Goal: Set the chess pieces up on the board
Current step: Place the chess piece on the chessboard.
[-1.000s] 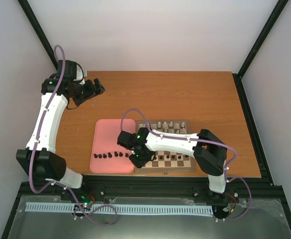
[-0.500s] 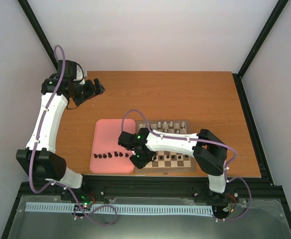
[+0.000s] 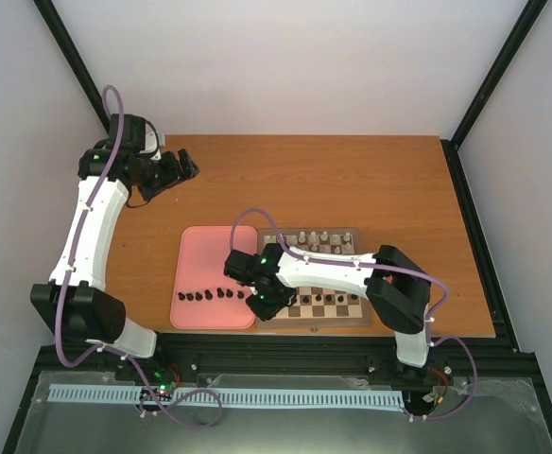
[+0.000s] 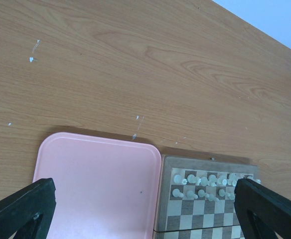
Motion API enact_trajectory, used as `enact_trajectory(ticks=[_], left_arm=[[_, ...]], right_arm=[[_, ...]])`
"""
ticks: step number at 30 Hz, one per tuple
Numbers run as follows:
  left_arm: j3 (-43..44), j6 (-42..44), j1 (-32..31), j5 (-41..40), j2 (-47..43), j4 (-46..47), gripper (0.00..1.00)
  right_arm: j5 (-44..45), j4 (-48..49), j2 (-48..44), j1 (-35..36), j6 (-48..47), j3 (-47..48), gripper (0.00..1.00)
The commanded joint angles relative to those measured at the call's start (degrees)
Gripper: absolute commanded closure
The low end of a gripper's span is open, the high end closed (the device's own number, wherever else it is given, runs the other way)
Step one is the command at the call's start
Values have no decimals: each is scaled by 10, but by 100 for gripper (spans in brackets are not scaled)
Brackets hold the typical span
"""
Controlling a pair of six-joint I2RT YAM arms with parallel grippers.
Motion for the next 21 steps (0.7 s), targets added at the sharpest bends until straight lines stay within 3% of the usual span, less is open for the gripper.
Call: enact_trajectory(ticks=[1, 15, 21], left_arm=[[4, 4, -3, 2, -5, 8, 0], [4, 4, -3, 3, -7, 6, 0], [3, 4, -4, 1, -6, 7, 0]], right_arm=[[19, 0, -5, -3, 9, -1, 80], [18, -1, -17, -2, 9, 6, 80], [18, -18, -38, -2, 5, 31, 73]])
